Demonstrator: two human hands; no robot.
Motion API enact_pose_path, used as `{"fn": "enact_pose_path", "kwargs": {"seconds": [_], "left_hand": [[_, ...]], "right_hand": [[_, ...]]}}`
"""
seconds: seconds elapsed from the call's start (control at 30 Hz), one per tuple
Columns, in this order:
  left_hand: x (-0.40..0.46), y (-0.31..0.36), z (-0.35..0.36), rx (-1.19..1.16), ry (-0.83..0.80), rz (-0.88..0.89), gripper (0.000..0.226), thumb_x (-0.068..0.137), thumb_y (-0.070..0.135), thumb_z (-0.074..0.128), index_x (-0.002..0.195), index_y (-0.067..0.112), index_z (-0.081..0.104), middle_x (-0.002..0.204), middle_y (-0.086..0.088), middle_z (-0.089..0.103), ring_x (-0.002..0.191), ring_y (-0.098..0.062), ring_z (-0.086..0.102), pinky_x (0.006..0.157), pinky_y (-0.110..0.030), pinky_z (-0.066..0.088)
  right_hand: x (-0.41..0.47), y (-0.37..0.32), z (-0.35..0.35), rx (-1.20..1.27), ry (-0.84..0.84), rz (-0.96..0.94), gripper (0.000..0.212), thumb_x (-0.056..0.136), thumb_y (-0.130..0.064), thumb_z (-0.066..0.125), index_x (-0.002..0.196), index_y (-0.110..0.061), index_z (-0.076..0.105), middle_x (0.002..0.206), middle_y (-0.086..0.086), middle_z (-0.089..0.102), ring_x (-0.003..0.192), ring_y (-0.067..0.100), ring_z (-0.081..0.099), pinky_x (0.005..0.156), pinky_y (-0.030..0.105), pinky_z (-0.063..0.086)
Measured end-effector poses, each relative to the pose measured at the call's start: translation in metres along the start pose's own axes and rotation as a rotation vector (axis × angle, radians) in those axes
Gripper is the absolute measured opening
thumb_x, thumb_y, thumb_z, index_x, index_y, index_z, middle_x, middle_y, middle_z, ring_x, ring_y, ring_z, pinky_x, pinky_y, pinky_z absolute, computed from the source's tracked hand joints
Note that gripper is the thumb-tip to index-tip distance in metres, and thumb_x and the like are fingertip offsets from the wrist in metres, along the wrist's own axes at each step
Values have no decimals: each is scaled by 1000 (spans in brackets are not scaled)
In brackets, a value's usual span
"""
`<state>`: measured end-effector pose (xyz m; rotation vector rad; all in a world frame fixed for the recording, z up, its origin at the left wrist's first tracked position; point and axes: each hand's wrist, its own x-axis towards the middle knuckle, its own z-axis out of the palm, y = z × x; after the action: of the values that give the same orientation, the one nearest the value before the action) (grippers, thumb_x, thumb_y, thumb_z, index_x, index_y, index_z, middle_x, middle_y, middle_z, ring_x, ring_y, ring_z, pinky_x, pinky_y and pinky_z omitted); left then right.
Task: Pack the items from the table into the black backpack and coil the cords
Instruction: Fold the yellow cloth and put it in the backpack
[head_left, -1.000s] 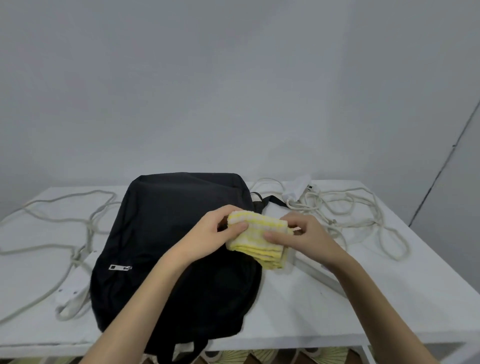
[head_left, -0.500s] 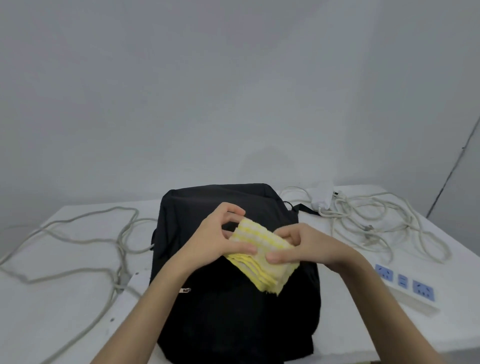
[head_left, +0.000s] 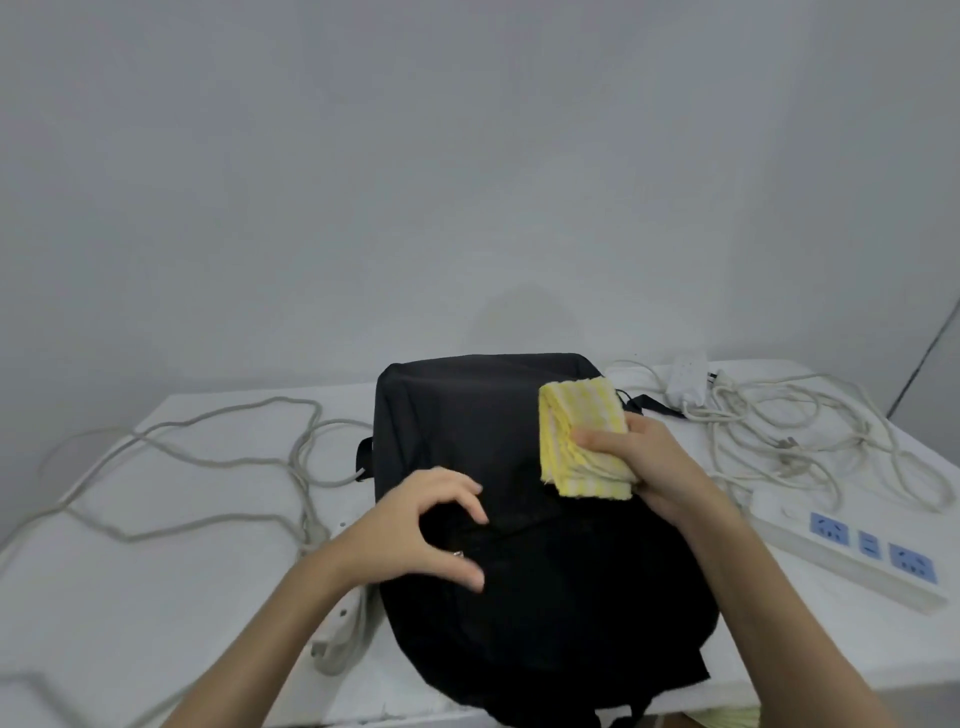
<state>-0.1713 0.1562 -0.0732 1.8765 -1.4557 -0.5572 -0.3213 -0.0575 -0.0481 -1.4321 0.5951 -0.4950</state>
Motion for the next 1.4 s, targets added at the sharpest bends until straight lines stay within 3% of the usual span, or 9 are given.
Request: {"fn": "enact_pose_path", "kwargs": {"seconds": [0.17,0.3,0.47,0.67,0.87,1.0,1.17,1.27,1.4], "left_hand": [[-10,-24,28,449,-226,170,61,60,57,76,117,53,56,152,22,-22,133,-3,-39,107,-30,-28],[1,-19,24,-9,130,157,38,65,66,65,85,35,72,119,38,55,127,13,36,109,-14,23],[49,-4,-14,61,666,36,15,86,30,66,77,20,59,66,14,57,67,4,53,64,-9,35],[76,-29,-19,296,785,-179,20,87,22,65,95,6,59,93,-9,61,90,-29,55,77,-33,41],[54,-26,2,825,681,608,35,85,41,63,95,9,52,98,-10,60,92,-27,52,78,-36,45],[44,-54,11,1129,408,288,93,54,67,71,127,18,43,141,-15,42,123,-49,45,94,-54,44],[64,-42,-9,977,572,330,53,73,48,45,114,13,42,99,-9,70,69,-29,69,41,-33,52],[74,-33,-22,880,634,316,45,75,49,43,107,17,43,72,-2,68,47,-26,61,37,-29,46],[78,-35,-25,861,672,378,48,77,51,46,112,19,48,76,-1,71,50,-24,64,40,-31,50]], "right_hand": [[-7,-1,-4,74,-51,-3,10,80,-4,65,90,-4,64,83,9,70,69,16,69,57,25,54],[-21,-2,-12,248,-263,-69,28,64,-15,80,88,-5,68,78,10,66,63,16,67,54,25,54],[-46,-13,-14,630,-1090,-160,33,90,8,45,122,11,49,112,25,62,104,30,62,90,34,49],[-16,32,5,-451,-305,-123,33,60,-25,76,87,-11,65,78,-4,62,71,5,58,65,18,46],[13,40,10,-426,-74,-167,18,73,-6,76,87,-3,65,76,2,62,68,11,56,63,22,44],[21,28,16,-143,-53,-81,17,75,-12,75,88,-3,68,82,5,70,77,17,66,72,31,52],[14,21,4,-133,-326,1,26,67,-22,78,81,-4,66,76,7,68,67,14,63,61,23,49],[6,28,-7,-501,-582,144,27,72,-32,79,86,-10,69,84,6,71,72,11,66,70,24,52],[6,41,7,-457,-360,-83,11,87,-24,65,78,-17,63,69,-9,61,59,-5,56,62,15,43]]}}
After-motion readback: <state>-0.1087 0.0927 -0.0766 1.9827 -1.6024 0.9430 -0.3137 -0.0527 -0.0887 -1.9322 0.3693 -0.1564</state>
